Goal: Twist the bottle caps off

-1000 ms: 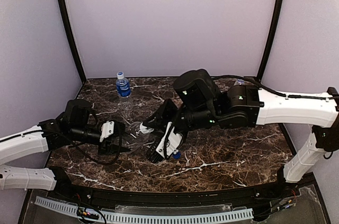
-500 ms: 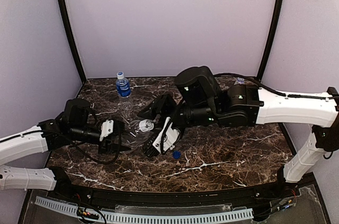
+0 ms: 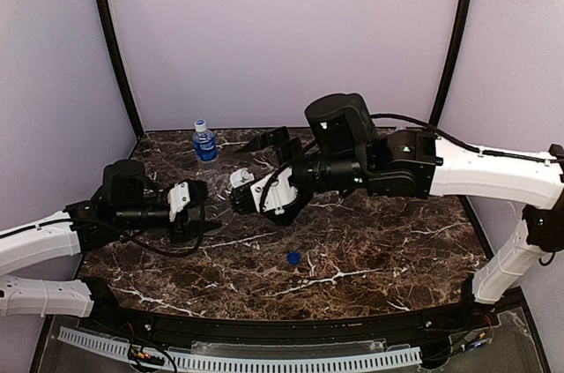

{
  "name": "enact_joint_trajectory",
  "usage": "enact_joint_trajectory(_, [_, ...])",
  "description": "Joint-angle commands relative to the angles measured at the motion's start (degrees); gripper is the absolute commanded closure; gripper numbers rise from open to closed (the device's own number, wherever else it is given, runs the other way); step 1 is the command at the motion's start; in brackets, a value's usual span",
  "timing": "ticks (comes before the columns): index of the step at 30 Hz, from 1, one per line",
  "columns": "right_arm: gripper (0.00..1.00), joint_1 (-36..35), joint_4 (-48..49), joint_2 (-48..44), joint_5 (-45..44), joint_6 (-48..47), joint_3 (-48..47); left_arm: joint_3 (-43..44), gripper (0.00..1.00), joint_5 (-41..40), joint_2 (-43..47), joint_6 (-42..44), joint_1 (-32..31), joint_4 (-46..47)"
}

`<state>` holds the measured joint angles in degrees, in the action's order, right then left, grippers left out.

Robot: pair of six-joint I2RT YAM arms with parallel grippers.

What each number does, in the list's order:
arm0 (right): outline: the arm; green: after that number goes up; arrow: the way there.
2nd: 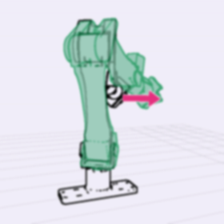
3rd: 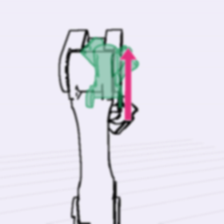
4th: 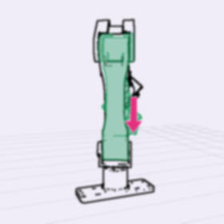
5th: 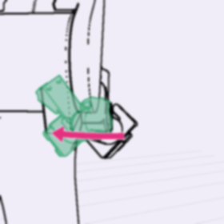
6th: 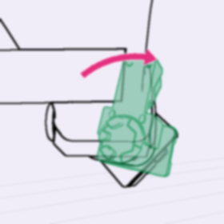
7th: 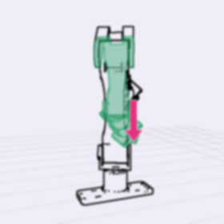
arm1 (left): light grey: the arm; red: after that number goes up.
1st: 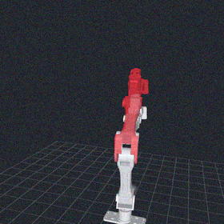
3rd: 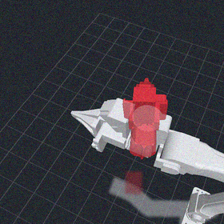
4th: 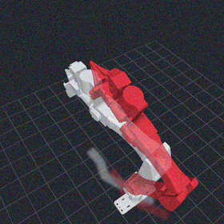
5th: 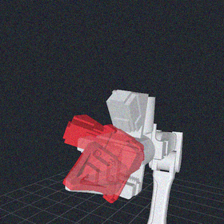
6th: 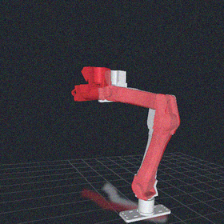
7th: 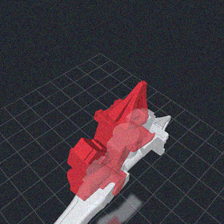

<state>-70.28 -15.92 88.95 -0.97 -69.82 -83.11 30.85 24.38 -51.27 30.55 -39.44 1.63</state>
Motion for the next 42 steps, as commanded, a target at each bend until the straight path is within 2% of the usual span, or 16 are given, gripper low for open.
enact_joint_trajectory(1, [0.01, 4.52, 0.99, -4.95, 13.14, 27.54, -2.68, -1.56, 0.90, -6.46, 0.97, -2.36, -0.20, 5.64])
enact_joint_trajectory(7, [0.02, 11.71, -1.90, -0.50, 18.34, 64.65, -10.75, -2.69, 0.90, -9.79, 0.69, -1.94, -0.20, 9.62])
enact_joint_trajectory(10, [0.13, 13.23, -4.34, 3.33, 17.96, 80.56, -14.78, -2.87, 0.90, -10.82, 0.58, -1.74, -0.20, 10.42])
enact_joint_trajectory(11, [0.10, 13.24, -4.92, 4.28, 18.85, 83.51, -15.73, -3.00, 0.90, -10.88, 0.52, -1.64, -0.20, 10.46])
enact_joint_trajectory(12, [0.02, 13.17, -5.54, 5.24, 19.75, 85.41, -16.64, -3.04, 0.90, -10.95, 0.59, -1.48, -0.20, 10.53])
enact_joint_trajectory(13, [0.01, 12.99, -6.57, 6.06, 20.13, 87.22, -17.86, -3.16, 0.90, -10.92, 0.66, -1.42, -0.20, 10.56])
enact_joint_trajectory(22, [0.01, 7.39, -15.01, 10.85, 8.59, 83.28, -22.88, -4.11, 0.91, -11.14, 1.42, -0.83, -0.19, 11.12])
enact_joint_trajectory(26, [0.03, 6.60, -15.78, 11.95, 6.88, 82.79, -22.69, -4.06, 0.91, -10.94, 1.39, -0.75, -0.20, 11.12])
enact_joint_trajectory(28, [0.10, 6.23, -16.27, 12.53, 6.87, 82.30, -22.70, -4.06, 0.91, -11.10, 1.43, -0.63, -0.20, 11.12])
enact_joint_trajectory(31, [0.30, 6.27, -16.41, 13.10, 8.27, 81.56, -22.88, -4.09, 0.91, -11.13, 1.23, -0.41, -0.20, 11.12])
enact_joint_trajectory(32, [0.34, 6.22, -16.38, 13.30, 8.69, 81.25, -23.12, -4.07, 0.91, -10.90, 1.24, -0.40, -0.20, 11.16])
enact_joint_trajectory(37, [0.42, 6.21, -16.94, 14.31, 11.15, 80.13, -24.14, -4.07, 0.91, -10.88, 1.29, -0.33, -0.20, 11.33])
enact_joint_trajectory(39, [0.55, 6.30, -17.30, 14.64, 11.97, 79.58, -24.58, -4.05, 0.91, -11.12, 1.29, -0.13, -0.20, 11.31])
enact_joint_trajectory(42, [0.89, 6.24, -17.58, 14.69, 13.17, 77.93, -25.21, -4.03, 0.92, -10.74, 1.33, 0.29, -0.20, 11.09])
